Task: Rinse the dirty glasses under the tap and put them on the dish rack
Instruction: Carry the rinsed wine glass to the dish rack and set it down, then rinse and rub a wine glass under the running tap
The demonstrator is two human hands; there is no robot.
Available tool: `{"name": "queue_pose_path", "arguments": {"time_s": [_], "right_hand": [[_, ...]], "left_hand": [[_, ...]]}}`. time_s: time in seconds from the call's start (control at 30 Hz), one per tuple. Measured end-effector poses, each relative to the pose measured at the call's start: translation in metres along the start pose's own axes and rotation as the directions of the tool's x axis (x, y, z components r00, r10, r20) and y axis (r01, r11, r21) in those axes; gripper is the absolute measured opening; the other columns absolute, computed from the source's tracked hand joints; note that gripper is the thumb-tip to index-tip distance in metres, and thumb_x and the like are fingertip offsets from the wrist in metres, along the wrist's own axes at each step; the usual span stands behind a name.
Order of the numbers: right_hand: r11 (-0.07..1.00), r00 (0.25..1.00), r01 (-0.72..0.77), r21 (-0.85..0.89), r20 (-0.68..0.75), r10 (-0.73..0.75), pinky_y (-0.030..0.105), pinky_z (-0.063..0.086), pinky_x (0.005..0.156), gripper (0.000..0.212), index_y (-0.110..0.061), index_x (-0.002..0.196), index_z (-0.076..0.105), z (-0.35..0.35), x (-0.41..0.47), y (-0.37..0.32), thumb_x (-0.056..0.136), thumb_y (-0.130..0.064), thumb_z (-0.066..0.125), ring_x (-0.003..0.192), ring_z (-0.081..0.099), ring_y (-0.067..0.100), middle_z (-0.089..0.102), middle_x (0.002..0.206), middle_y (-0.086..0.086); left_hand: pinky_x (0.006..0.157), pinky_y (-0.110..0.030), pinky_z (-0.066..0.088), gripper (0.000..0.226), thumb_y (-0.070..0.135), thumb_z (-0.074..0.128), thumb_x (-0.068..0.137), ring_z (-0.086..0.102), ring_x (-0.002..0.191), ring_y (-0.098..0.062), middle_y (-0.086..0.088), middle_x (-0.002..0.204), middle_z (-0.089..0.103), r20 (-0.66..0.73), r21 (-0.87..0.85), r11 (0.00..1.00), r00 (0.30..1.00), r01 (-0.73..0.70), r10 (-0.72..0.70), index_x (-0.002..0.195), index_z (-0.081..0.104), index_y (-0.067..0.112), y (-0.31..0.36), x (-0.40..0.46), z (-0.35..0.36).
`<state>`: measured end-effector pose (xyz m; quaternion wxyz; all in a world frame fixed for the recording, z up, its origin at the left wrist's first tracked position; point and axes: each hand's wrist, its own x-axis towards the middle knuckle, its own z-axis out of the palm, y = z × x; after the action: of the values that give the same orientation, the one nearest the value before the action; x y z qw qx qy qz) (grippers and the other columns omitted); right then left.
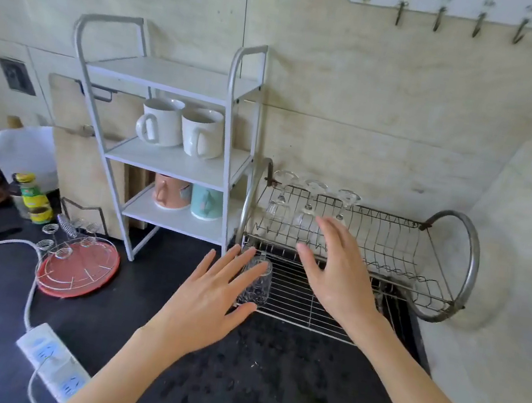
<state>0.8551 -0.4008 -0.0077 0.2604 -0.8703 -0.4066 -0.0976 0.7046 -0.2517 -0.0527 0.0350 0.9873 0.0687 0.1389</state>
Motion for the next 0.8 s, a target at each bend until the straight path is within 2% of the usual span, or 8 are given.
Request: {"name": "queue_pose_path", "arguments": {"time_s": [0.13,0.23,0.4,0.53,0.7,0.8], "right_hand": [[0.986,0.987,0.162,-0.029,0.032,-0.161,0.033,0.020,0.114,0.069,-0.014,0.142,0.039,0.011,-0.069,-0.059,0.090,-0.058,0.031,0.137,0.033,0.020,0.037,0.149,0.003],[0.970,0.964,0.244,-0.021,0.115,-0.240,0.037,0.020,0.111,0.068,-0.014,0.140,0.042,0.030,-0.119,-0.109,0.091,-0.060,0.030,0.134,0.038,0.022,0.040,0.147,0.006],[0.906,0.873,0.418,0.073,0.245,-0.422,0.050,0.032,0.109,0.066,-0.014,0.140,0.042,0.076,-0.173,-0.198,0.091,-0.057,0.035,0.135,0.040,0.027,0.040,0.147,0.009],[0.830,0.774,0.535,0.159,0.302,-0.557,0.052,0.033,0.106,0.068,-0.014,0.139,0.043,0.108,-0.192,-0.273,0.093,-0.061,0.023,0.130,0.045,0.031,0.044,0.144,0.011],[0.716,0.642,0.640,0.280,0.317,-0.698,0.050,0.026,0.108,0.074,-0.016,0.139,0.044,0.145,-0.193,-0.366,0.092,-0.065,0.016,0.133,0.042,0.029,0.043,0.145,0.010],[0.665,0.588,0.662,0.347,0.311,-0.747,0.049,0.024,0.108,0.073,-0.017,0.139,0.045,0.175,-0.186,-0.419,0.092,-0.065,0.017,0.133,0.043,0.028,0.045,0.144,0.008]], "left_hand": [[0.108,-0.048,0.022,0.059,0.053,0.030,0.091,0.028,0.138,-0.021,0.000,0.148,0.034,-0.042,0.056,0.994,0.995,0.092,-0.090,0.144,0.027,0.028,-0.009,-0.084,-0.017],[0.105,-0.049,0.027,0.059,0.051,0.032,0.089,0.036,0.134,-0.024,-0.002,0.146,0.039,-0.029,0.072,0.981,0.984,0.179,-0.177,0.142,0.032,0.025,-0.019,-0.161,-0.028],[0.101,-0.050,0.033,0.057,0.049,0.034,0.086,0.042,0.130,-0.031,-0.006,0.140,0.047,0.006,0.109,0.923,0.928,0.370,-0.373,0.138,0.036,0.023,-0.040,-0.289,-0.052],[0.102,-0.049,0.029,0.058,0.049,0.034,0.087,0.041,0.131,-0.031,-0.005,0.142,0.045,0.005,0.151,0.828,0.837,0.540,-0.547,0.139,0.037,0.024,-0.061,-0.374,-0.076],[0.101,-0.049,0.031,0.060,0.053,0.033,0.088,0.041,0.131,-0.031,-0.005,0.142,0.045,-0.032,0.170,0.664,0.677,0.729,-0.735,0.139,0.038,0.023,-0.094,-0.454,-0.099],[0.101,-0.051,0.031,0.060,0.052,0.035,0.087,0.040,0.131,-0.032,-0.007,0.142,0.044,-0.066,0.144,0.562,0.575,0.814,-0.816,0.138,0.042,0.021,-0.121,-0.491,-0.106]]}}
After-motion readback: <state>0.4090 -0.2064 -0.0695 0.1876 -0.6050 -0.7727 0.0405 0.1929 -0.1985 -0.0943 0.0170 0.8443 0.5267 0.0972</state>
